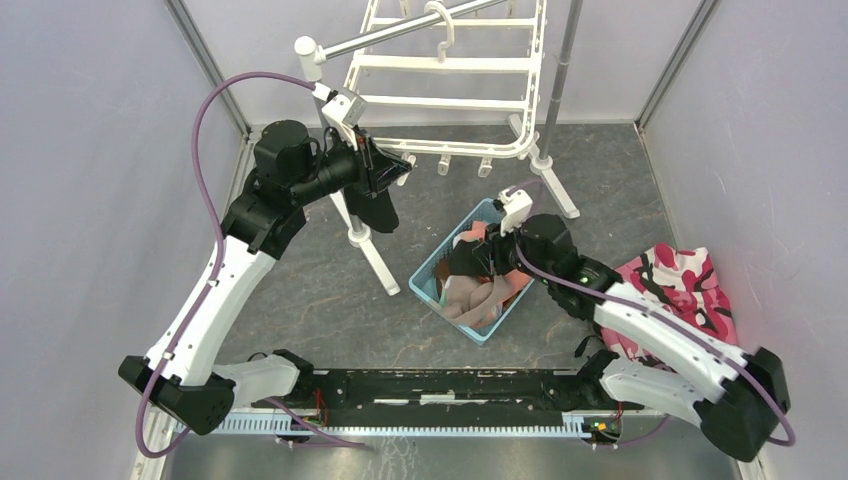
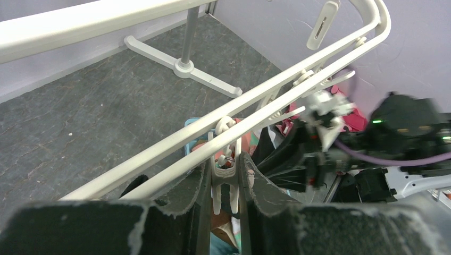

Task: Remove the socks clipped to the hanger
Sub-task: Place the sock in the bin.

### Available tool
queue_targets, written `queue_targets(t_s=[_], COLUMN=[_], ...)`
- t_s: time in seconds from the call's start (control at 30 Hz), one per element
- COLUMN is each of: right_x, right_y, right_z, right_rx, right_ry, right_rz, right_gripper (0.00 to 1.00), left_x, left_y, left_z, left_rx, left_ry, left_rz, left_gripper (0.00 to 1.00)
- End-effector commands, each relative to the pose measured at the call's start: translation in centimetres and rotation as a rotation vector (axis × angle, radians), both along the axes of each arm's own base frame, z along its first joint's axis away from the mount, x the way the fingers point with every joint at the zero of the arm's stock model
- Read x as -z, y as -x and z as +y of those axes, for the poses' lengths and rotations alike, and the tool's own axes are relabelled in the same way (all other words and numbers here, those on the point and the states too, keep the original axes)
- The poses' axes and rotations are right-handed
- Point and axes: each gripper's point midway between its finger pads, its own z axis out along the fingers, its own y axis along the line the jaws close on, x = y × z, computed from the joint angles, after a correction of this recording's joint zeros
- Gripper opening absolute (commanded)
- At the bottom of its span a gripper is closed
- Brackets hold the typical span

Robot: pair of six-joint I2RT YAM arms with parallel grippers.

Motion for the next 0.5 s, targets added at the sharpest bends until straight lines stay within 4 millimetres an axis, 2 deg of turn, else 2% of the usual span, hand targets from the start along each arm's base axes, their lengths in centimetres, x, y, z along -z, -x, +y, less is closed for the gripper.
queue_targets(t_s=[0.0, 0.1, 0.17, 0.27, 0.3, 0.33, 0.43, 0.47], right_x=[3.6, 7.5, 9.4, 10.6, 10.2, 9.5, 4.9, 2.9], right_y=[-1.6, -1.6, -1.3, -0.5, -0.5, -0.6, -1.5, -1.6], right_z=[0.1, -1.0, -1.4, -1.3, -1.3, -1.4, -2.1, -2.2], right_rx=[-0.01, 0.015, 0.023, 0.003, -0.001, -0.002, 0.037, 0.043], right_ry=[-0.075, -0.113, -0.118, -0.119, -0.123, -0.128, -0.151, -0.165], right_rz=[0.068, 0.158, 0.201, 0.229, 0.217, 0.184, 0.008, -0.062], right_gripper=[0.27, 0.23, 0.22, 0.22, 0.25, 0.31, 0.62, 0.67], left_x=[-1.4, -1.4, -1.4, -1.2, -1.1, -1.1, -1.0, -1.1], left_y=[1.3, 1.4, 1.6, 1.6, 1.6, 1.6, 1.7, 1.8], left_z=[-0.1, -0.1, -0.2, -0.1, -0.1, -0.1, -0.1, -0.1], left_rx=[0.039, 0.043, 0.047, 0.048, 0.049, 0.049, 0.051, 0.052], left_ry=[0.027, 0.028, 0.028, 0.025, 0.023, 0.022, 0.022, 0.022], left_rz=[-0.025, -0.026, -0.026, -0.024, -0.022, -0.022, -0.02, -0.021], left_gripper=[0.03, 0.03, 0.03, 0.03, 0.03, 0.03, 0.03, 0.03])
